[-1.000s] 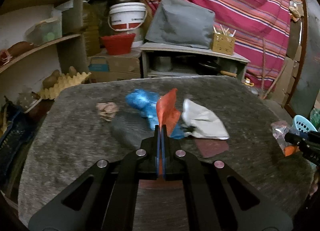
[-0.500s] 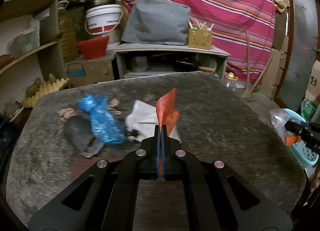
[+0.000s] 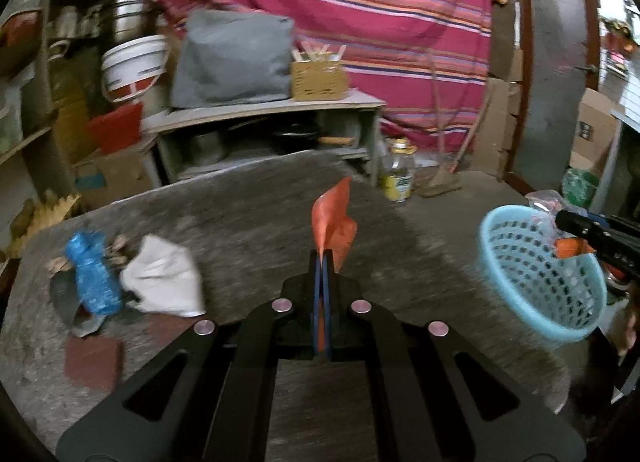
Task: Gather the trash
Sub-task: 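Carry both bags over the blue basket and open both tools to drop them, then move the left tool back to the table and close on the brown sandpaper pad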
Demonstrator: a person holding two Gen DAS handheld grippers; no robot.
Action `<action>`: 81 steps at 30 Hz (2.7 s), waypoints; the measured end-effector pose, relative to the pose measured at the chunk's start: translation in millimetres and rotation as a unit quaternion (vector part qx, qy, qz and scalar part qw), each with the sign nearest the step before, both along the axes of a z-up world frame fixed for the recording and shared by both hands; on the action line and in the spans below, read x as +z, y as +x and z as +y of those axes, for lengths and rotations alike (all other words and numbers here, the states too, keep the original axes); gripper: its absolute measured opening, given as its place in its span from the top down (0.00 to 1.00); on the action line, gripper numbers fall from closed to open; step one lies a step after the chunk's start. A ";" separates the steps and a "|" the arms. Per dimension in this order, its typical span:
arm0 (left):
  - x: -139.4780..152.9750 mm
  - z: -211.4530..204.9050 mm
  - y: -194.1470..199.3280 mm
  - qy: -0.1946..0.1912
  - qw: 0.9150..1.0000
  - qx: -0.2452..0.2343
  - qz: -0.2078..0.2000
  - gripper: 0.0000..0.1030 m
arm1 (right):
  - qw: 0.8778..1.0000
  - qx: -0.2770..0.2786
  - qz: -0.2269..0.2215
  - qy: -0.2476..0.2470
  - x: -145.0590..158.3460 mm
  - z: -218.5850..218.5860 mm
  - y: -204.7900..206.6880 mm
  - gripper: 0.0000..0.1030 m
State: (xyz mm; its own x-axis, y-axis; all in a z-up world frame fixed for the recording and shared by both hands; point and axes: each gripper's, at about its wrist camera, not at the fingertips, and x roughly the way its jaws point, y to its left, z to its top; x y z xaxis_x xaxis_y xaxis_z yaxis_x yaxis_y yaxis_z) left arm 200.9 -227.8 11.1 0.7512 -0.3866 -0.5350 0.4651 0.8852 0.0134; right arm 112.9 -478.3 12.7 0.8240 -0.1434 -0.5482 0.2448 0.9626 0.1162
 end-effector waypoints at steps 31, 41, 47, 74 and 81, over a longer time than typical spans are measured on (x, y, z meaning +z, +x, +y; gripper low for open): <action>-28.2 -213.4 -38.4 0.004 0.989 -0.148 0.029 0.99 | 0.994 -0.100 -0.001 0.040 -25.4 -112.4 -43.9 0.78; -23.5 -194.4 -31.7 -0.004 0.990 -0.139 0.035 0.62 | 0.995 -0.095 0.008 0.040 -27.7 -102.3 -36.3 0.78; -10.6 -164.6 -29.8 -0.006 0.993 -0.113 0.016 0.33 | 0.995 -0.088 0.008 0.039 -27.0 -98.0 -27.7 0.78; -13.6 142.7 42.1 0.022 0.989 0.145 -0.005 0.05 | 0.996 -0.076 0.048 -0.014 -30.7 18.5 39.5 0.13; -39.3 193.1 55.4 0.030 0.986 0.161 0.037 0.05 | 0.997 -0.051 0.042 -0.026 -25.2 68.7 59.6 0.05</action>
State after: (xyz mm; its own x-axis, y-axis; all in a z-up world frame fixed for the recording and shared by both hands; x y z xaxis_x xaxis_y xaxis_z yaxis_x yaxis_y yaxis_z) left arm 256.3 -34.6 -28.1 0.7876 -0.0999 -0.6080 0.1615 0.9857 0.0472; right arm 172.5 -409.6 -12.4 0.7548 -0.2547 -0.6045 0.3494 0.9360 0.0419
